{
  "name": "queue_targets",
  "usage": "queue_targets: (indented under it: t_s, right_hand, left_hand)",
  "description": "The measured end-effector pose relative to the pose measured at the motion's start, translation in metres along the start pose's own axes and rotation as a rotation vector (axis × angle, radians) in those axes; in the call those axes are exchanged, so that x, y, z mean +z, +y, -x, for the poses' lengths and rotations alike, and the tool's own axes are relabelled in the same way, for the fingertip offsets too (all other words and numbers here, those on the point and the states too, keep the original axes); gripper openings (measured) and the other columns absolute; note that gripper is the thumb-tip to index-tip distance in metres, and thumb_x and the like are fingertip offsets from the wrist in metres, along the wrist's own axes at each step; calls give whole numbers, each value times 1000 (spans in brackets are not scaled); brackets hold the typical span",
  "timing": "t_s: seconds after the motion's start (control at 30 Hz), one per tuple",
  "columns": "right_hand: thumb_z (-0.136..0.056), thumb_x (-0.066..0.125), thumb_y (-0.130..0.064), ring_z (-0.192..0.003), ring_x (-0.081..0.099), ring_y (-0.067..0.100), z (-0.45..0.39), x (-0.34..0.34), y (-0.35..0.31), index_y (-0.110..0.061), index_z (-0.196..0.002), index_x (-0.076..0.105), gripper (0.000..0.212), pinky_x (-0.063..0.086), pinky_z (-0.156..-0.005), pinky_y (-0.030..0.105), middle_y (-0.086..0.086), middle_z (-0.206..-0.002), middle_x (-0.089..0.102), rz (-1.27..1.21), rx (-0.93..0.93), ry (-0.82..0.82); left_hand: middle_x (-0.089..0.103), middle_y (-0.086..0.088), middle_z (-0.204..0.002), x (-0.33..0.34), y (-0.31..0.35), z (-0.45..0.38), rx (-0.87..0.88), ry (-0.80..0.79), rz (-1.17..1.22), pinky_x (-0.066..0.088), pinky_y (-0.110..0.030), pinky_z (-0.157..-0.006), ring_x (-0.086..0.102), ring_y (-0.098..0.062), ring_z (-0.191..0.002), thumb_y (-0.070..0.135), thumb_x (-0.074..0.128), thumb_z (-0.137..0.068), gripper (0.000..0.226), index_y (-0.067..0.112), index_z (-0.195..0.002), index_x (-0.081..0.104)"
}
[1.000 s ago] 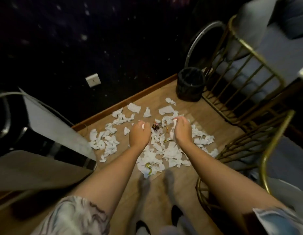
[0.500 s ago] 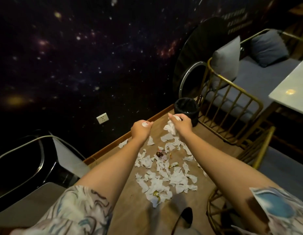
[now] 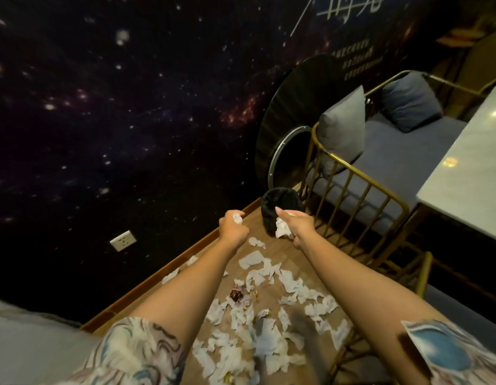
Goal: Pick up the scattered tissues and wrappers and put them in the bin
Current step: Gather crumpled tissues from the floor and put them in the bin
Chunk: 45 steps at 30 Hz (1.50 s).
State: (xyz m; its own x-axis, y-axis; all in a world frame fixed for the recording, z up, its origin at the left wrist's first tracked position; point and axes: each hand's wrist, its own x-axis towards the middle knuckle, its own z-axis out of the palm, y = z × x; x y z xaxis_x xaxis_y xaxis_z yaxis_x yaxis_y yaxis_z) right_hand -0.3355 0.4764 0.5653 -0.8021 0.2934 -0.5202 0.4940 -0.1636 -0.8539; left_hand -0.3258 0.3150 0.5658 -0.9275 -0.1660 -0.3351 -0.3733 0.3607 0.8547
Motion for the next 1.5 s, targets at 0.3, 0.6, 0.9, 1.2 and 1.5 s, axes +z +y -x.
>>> queue_targets:
  t_s: [0.3,0.6,0.9,1.2,1.5]
  right_hand:
    - [-80,73,-28,-99,66,31,-97,-19,-36,-5,-124,56,52,53,-91,45,13,-112,68,-143,217,-14]
    - [-88,43,-18,-68,53,20,-218,-19,-50,-13,-86,52,10,46,-40,23,6,-84,55,-267,318,-31]
    - [-93,49,-15,-76,57,17,-413,-3,-26,-13,-90,53,5,52,-60,29,7,-95,55,-193,408,-24]
    - [-96,52,-10,-81,58,19,-604,20,41,-8,-105,55,10,53,-59,26,17,-117,62,-127,435,25]
    - [-97,52,-15,-97,58,23,-695,24,90,-9,-127,50,31,52,-74,32,10,-121,54,-352,482,67]
  left_hand:
    - [53,-11,-121,77,23,-83,-26,-35,8,53,-23,-59,59,-27,-102,-1,61,-80,46,20,-121,54]
    - [61,-23,-106,146,45,-196,-105,-50,7,56,-46,-80,62,-36,-99,-8,54,-82,32,2,-111,58]
    - [67,-14,-108,224,37,-375,-221,-138,35,53,-33,-86,62,-32,-100,0,60,-84,25,8,-108,63]
    - [64,-10,-119,307,-42,-555,-384,-142,34,52,-46,-97,62,-31,-108,18,73,-79,47,11,-123,57]
    - [67,-12,-114,368,-101,-628,-501,-199,106,55,-41,-91,63,-27,-101,17,72,-73,50,14,-121,59]
